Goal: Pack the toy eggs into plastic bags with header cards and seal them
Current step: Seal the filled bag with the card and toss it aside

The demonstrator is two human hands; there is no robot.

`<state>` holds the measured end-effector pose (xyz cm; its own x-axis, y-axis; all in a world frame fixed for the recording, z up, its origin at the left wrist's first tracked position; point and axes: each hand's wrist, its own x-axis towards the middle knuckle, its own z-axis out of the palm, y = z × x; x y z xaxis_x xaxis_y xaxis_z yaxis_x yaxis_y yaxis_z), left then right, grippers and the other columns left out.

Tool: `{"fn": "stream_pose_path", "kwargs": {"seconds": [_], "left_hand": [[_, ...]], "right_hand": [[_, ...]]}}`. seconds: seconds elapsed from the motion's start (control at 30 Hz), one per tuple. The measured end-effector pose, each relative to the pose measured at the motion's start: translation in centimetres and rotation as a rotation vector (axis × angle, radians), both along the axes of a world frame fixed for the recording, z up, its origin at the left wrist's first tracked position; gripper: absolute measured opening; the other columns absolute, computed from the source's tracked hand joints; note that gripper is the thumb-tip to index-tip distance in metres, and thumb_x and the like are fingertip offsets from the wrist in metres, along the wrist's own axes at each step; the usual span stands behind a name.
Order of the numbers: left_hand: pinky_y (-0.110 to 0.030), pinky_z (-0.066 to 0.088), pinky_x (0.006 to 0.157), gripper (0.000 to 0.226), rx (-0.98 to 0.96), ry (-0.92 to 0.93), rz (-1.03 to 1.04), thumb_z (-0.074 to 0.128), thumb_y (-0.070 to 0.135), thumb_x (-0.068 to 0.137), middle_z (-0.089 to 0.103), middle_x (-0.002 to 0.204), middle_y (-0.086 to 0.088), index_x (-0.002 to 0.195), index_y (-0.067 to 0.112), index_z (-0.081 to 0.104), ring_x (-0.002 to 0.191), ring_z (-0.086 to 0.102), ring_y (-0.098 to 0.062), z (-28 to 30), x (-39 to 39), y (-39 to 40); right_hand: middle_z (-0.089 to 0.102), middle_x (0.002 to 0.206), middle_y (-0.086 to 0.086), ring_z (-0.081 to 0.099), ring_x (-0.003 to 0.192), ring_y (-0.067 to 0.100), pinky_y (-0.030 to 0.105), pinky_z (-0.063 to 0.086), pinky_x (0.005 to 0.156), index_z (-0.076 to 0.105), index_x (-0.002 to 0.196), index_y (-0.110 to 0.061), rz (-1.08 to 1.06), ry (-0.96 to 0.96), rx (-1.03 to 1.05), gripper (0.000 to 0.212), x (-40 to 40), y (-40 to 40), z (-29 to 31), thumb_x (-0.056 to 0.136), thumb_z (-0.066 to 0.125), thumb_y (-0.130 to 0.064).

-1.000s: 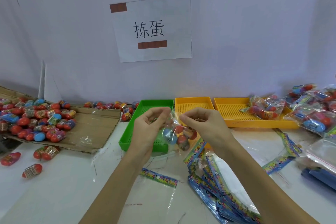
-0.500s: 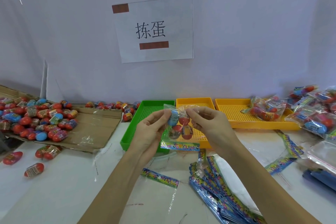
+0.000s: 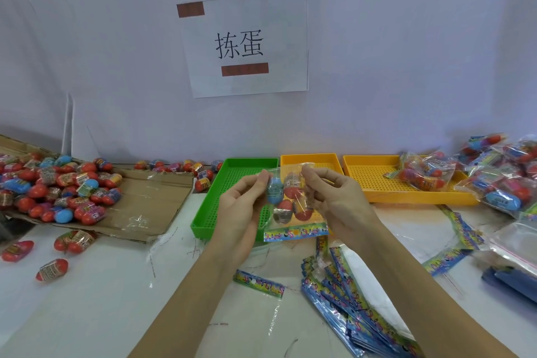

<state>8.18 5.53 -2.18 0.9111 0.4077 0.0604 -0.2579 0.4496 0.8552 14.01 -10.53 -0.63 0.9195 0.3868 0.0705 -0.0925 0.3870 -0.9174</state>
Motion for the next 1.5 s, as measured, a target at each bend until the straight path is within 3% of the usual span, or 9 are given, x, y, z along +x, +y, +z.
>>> {"fn": "stream_pose_path", "kwargs": {"seconds": [0.17, 0.3, 0.4, 0.6, 0.8, 1.07, 1.2, 1.37, 1.5], "left_hand": [[-0.022, 0.059, 0.071, 0.023, -0.022, -0.014, 0.043, 0.074, 0.024, 0.086, 0.077, 0.092, -0.006, 0.098, 0.005, 0.076, 0.084, 0.072, -0.013, -0.1, 0.0, -0.2], [-0.023, 0.057, 0.085, 0.041, 0.521, -0.012, 0.036, 0.074, 0.048, 0.089, 0.075, 0.114, 0.003, 0.121, 0.023, 0.071, 0.107, 0.07, -0.011, 0.2, -0.4, 0.8], [-0.022, 0.058, 0.081, 0.03, 0.695, 0.027, -0.036, 0.077, 0.053, 0.084, 0.079, 0.1, 0.003, 0.102, 0.029, 0.079, 0.098, 0.073, -0.016, 0.3, -0.8, 0.7], [-0.033, 0.059, 0.08, 0.016, 0.451, 0.065, 0.218, 0.074, 0.027, 0.093, 0.077, 0.099, -0.007, 0.101, 0.014, 0.077, 0.094, 0.072, -0.022, 0.0, -0.1, 1.4], [-0.03, 0.058, 0.078, 0.018, 0.465, 0.093, 0.069, 0.078, 0.026, 0.087, 0.078, 0.097, -0.008, 0.097, 0.011, 0.076, 0.09, 0.073, -0.019, 0.0, -0.2, 2.2], [-0.02, 0.056, 0.064, 0.016, 0.095, 0.08, -0.04, 0.077, 0.02, 0.079, 0.074, 0.081, 0.0, 0.09, 0.011, 0.07, 0.071, 0.069, -0.007, 0.2, -0.1, 2.0], [-0.021, 0.056, 0.069, 0.016, 0.22, 0.096, -0.064, 0.08, 0.021, 0.079, 0.072, 0.083, -0.003, 0.089, 0.01, 0.074, 0.077, 0.067, -0.012, 0.3, -0.4, 2.2], [-0.033, 0.055, 0.079, 0.01, -0.057, 0.143, -0.035, 0.079, 0.019, 0.078, 0.073, 0.082, 0.001, 0.071, 0.024, 0.073, 0.08, 0.067, -0.015, 0.3, 0.0, 2.5], [-0.036, 0.057, 0.089, 0.007, -0.132, 0.135, 0.046, 0.077, 0.016, 0.08, 0.075, 0.088, 0.0, 0.081, 0.02, 0.071, 0.09, 0.068, -0.018, 0.1, 0.1, 2.7]], "right_hand": [[0.06, 0.069, 0.0, 0.053, 0.066, 0.014, 0.023, 0.049, 0.066, 0.077, 0.086, -0.012, -0.167, -0.213, -0.107, 0.023, 0.0, 0.8, -1.0, 0.092, 0.074, -0.034], [0.066, 0.066, -0.008, 0.059, 0.064, 0.007, 0.023, 0.049, 0.065, 0.077, 0.085, -0.014, -0.096, -0.379, -0.292, 0.022, 0.4, 0.0, -0.7, 0.091, 0.074, -0.035], [0.072, 0.075, -0.008, 0.065, 0.07, 0.003, 0.017, 0.051, 0.066, 0.078, 0.095, -0.015, 0.007, -0.427, -0.35, 0.027, 0.0, -0.1, -0.2, 0.088, 0.072, -0.041], [0.071, 0.084, -0.013, 0.063, 0.075, -0.002, 0.016, 0.048, 0.065, 0.077, 0.103, -0.029, -0.001, -0.478, -0.642, 0.018, 0.9, -1.6, 0.3, 0.093, 0.072, -0.044], [0.069, 0.07, -0.007, 0.061, 0.065, 0.001, 0.017, 0.053, 0.066, 0.078, 0.091, -0.014, -0.032, -0.368, -0.517, 0.017, 1.0, -1.5, 0.2, 0.095, 0.073, -0.03], [0.061, 0.073, 0.0, 0.056, 0.067, 0.008, 0.027, 0.051, 0.07, 0.065, 0.079, -0.009, -0.055, -0.25, -0.325, 0.023, 0.9, -0.9, 0.2, 0.098, 0.069, -0.021], [0.062, 0.074, -0.001, 0.056, 0.075, 0.013, 0.03, 0.051, 0.073, 0.068, 0.086, -0.004, -0.011, -0.246, -0.309, 0.021, 1.3, -1.4, 0.2, 0.099, 0.067, -0.02], [0.071, 0.084, -0.005, 0.066, 0.08, 0.012, 0.025, 0.056, 0.071, 0.073, 0.104, -0.015, -0.058, -0.296, -0.395, 0.016, 1.4, -1.4, 0.2, 0.103, 0.062, -0.026], [0.079, 0.106, 0.001, 0.077, 0.094, 0.018, 0.033, 0.064, 0.078, 0.062, 0.127, -0.02, 0.156, -0.195, -0.466, 0.05, 1.2, -0.8, -0.2, 0.092, 0.064, -0.056]]}}
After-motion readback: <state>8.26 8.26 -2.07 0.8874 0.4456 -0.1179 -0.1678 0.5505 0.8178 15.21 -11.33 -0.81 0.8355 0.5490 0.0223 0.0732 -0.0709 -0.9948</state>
